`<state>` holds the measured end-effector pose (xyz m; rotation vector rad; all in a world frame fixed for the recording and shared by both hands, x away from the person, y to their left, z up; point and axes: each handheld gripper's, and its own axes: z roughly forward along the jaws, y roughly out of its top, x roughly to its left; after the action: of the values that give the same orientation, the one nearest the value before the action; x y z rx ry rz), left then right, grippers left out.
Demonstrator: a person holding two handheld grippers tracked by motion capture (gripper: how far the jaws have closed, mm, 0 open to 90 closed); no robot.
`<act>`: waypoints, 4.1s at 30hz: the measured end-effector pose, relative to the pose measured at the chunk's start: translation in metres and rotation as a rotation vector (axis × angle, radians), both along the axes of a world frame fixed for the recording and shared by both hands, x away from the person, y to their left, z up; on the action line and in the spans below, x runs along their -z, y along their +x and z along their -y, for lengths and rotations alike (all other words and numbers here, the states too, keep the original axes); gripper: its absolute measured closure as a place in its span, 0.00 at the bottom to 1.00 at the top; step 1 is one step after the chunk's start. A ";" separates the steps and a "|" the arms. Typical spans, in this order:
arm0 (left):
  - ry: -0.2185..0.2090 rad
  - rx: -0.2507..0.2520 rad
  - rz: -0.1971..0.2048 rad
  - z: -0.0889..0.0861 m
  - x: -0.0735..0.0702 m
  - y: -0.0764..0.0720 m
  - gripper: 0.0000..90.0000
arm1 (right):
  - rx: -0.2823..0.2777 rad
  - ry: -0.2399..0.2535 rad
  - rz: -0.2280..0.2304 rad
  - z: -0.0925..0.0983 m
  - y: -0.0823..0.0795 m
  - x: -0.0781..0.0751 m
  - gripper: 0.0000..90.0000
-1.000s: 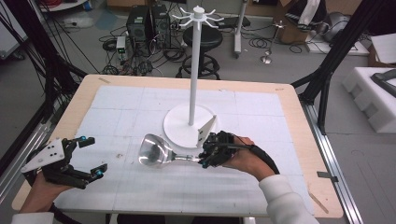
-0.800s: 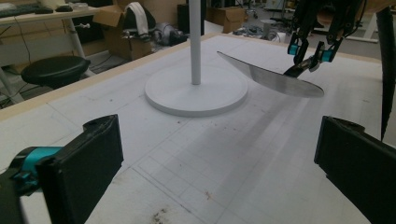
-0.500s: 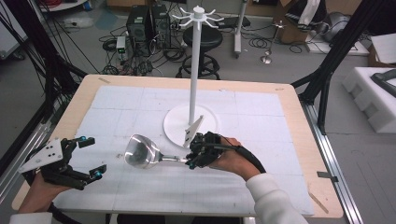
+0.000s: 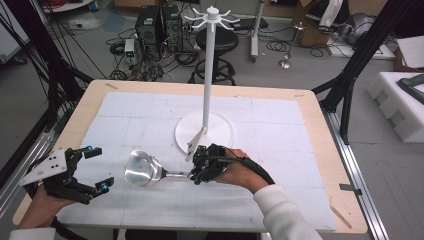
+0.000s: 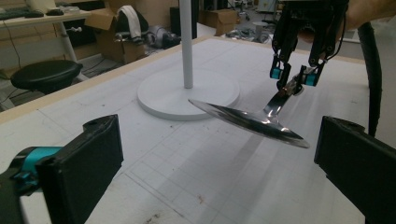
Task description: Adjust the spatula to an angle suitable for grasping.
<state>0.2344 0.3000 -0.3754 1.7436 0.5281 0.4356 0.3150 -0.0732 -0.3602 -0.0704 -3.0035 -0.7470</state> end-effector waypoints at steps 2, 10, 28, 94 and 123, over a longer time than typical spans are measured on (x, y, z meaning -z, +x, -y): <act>-0.001 0.000 0.000 0.000 0.000 0.000 0.02 | -0.013 -0.005 0.000 -0.004 -0.001 0.002 0.84; 0.005 0.004 0.003 0.000 -0.001 0.000 0.02 | -0.028 -0.032 0.006 -0.019 -0.004 0.009 0.84; 0.018 0.007 -0.001 0.002 0.000 0.000 0.02 | -0.032 -0.088 0.006 -0.046 -0.005 0.032 0.83; 0.056 0.052 -0.037 0.025 -0.007 0.010 0.02 | 0.184 0.477 0.164 0.089 -0.032 -0.038 0.00; 0.208 0.189 -0.066 0.081 -0.058 0.041 0.02 | 0.468 0.764 0.309 0.210 -0.066 -0.027 0.00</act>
<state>0.2750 0.2194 -0.3177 1.9931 0.3697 0.3077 0.2486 -0.2829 -0.3333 -0.6874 -2.7312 -2.0495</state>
